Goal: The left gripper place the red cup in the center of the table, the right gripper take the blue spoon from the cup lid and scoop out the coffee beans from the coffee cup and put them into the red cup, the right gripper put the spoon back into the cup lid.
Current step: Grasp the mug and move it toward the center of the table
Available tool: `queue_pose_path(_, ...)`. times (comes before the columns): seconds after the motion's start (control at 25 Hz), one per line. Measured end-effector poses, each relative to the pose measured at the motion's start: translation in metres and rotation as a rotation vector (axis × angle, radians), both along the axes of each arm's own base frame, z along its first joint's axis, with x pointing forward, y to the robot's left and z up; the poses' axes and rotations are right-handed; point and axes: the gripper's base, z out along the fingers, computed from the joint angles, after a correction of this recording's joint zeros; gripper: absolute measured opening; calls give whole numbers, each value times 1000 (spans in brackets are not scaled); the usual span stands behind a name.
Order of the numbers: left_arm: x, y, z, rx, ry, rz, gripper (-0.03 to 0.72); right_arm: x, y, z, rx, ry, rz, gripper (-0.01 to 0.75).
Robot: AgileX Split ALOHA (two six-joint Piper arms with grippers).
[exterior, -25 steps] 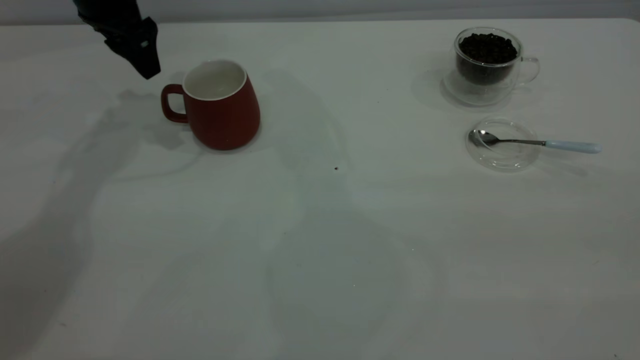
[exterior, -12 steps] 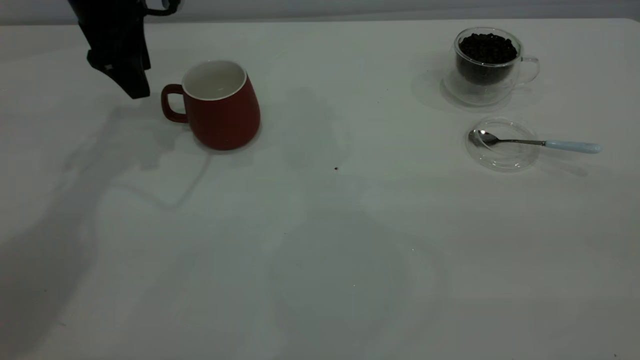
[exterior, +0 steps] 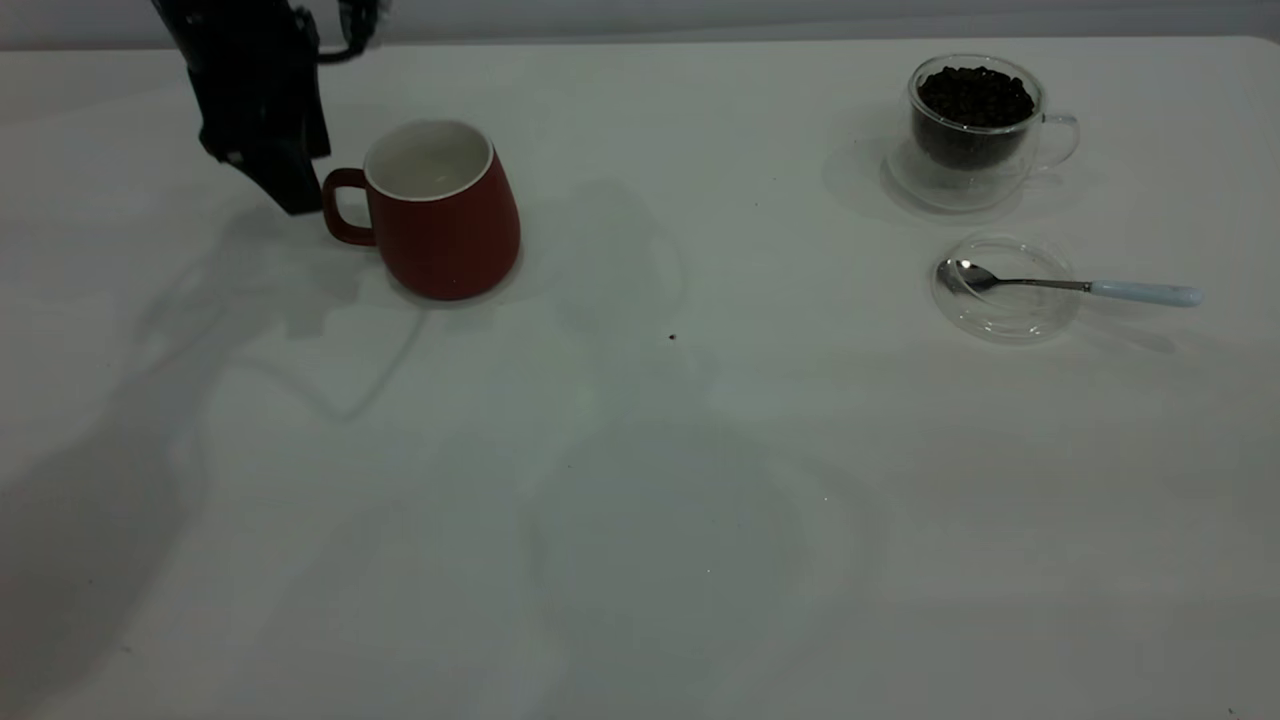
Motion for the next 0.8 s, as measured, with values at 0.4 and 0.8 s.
queue_pose_path(0.4,4,-1,-25,0,12,1,587,0,0,0,-1,0,0,415)
queue_pose_path(0.8,3,-18,-25,-73,-4,-98,587,0,0,0,0,0,0,415)
